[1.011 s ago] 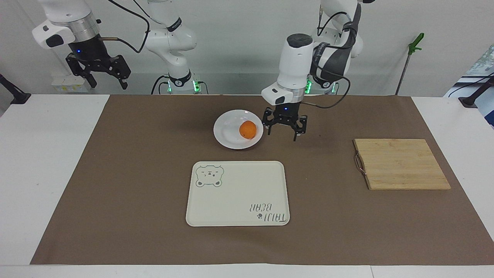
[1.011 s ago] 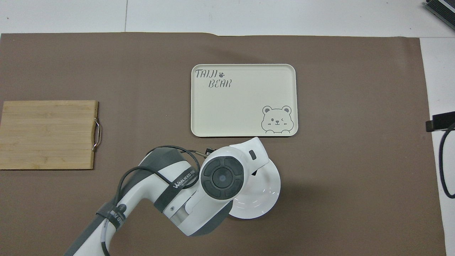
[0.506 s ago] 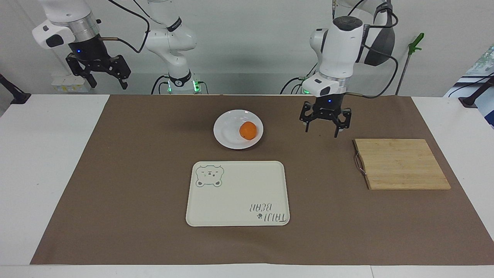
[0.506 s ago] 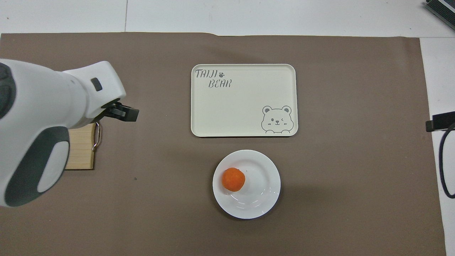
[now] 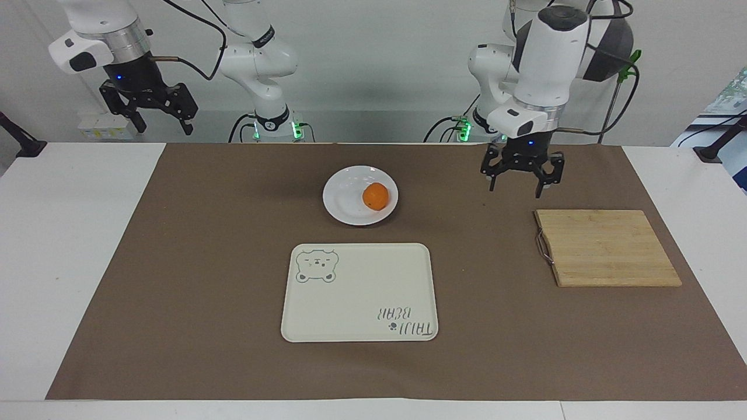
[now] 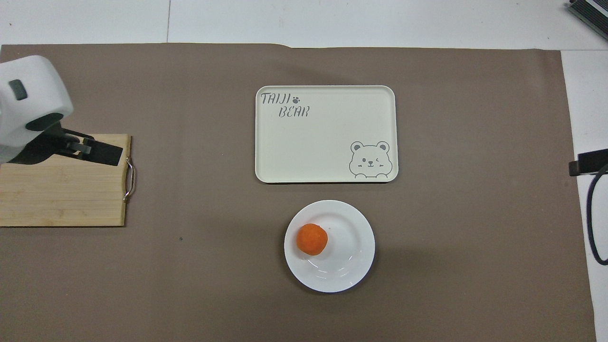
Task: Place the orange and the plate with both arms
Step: 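Withdraw the left gripper to the board while the right gripper moves in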
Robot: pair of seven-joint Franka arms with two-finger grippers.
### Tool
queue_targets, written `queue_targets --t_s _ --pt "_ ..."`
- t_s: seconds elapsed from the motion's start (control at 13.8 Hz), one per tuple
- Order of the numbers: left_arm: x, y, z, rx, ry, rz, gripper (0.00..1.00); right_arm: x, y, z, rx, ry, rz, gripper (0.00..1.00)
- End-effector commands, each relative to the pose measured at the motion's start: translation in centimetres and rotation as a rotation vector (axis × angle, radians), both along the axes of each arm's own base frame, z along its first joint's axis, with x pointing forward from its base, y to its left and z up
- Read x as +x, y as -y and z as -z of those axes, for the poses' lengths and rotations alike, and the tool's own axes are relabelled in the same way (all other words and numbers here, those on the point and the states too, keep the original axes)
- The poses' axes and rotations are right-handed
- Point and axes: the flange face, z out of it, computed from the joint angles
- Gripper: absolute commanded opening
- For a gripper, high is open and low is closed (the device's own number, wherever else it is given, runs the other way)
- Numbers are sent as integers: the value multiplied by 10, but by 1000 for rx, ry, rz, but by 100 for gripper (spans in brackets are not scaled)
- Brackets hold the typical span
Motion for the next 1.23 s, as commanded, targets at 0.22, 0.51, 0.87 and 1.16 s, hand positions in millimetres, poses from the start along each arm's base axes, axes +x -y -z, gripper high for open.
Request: queue_targets --t_s 0.22,0.51,0.87,1.16 --pt "-5 -41 -25 -23 -22 -27 100 -8 2 0 8 -9 8 100" --pt "-14 -45 -21 15 -30 -44 100 -14 0 17 21 -46 -63 100" --pt "-9 -54 -11 16 -49 -62 100 -2 -20 78 136 -56 -58 100" --pt "-10 -54 -12 16 -50 -59 100 3 -44 140 299 -38 -21 100"
